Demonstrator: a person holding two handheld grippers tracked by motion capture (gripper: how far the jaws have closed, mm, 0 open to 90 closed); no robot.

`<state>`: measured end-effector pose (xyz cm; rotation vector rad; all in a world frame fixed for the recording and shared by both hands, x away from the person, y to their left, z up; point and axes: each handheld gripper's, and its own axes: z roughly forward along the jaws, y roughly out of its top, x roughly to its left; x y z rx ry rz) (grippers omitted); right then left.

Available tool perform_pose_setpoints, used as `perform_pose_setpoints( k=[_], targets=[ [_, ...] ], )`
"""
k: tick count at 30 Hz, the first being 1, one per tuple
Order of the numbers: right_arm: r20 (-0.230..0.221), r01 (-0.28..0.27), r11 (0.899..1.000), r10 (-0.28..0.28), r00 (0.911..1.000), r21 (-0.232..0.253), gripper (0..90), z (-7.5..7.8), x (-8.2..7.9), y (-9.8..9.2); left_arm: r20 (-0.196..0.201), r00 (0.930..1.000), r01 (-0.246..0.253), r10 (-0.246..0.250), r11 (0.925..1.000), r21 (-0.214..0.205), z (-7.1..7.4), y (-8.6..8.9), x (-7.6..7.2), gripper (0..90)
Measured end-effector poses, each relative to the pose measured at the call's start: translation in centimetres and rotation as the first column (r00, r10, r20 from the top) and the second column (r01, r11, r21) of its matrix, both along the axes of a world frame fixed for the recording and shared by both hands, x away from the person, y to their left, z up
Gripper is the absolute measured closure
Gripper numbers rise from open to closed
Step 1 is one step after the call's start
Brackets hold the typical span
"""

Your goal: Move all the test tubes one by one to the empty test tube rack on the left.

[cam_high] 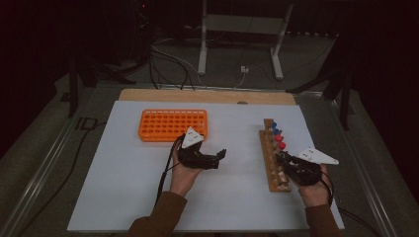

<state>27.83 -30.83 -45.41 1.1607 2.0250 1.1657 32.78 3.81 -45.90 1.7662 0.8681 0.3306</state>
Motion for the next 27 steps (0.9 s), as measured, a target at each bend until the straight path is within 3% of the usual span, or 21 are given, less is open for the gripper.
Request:
perform_pose_setpoints(
  k=[18, 23, 27],
  targets=[
    [0.063, -0.009, 1.000, 0.009, 0.9980, 0.011, 75.9, 3.8, -0.8, 0.0, 0.036, 0.9979, 0.054, -0.054, 0.9985, -0.010, 1.1, -1.1, -0.8, 1.2],
    [0.090, 0.003, 1.000, -0.006, 0.9960, 0.029, 75.9, 4.9, -1.1, 0.2, 0.049, 0.9973, 0.056, -0.055, 0.9983, -0.017, 1.3, -1.5, -0.8, 1.4],
    [0.094, -0.024, 0.998, 0.018, 0.9954, 0.053, 75.9, 5.4, -1.2, 0.9, 0.049, 0.9969, 0.063, -0.061, 0.9978, -0.021, 1.3, -1.9, -0.8, 1.4]
  ],
)
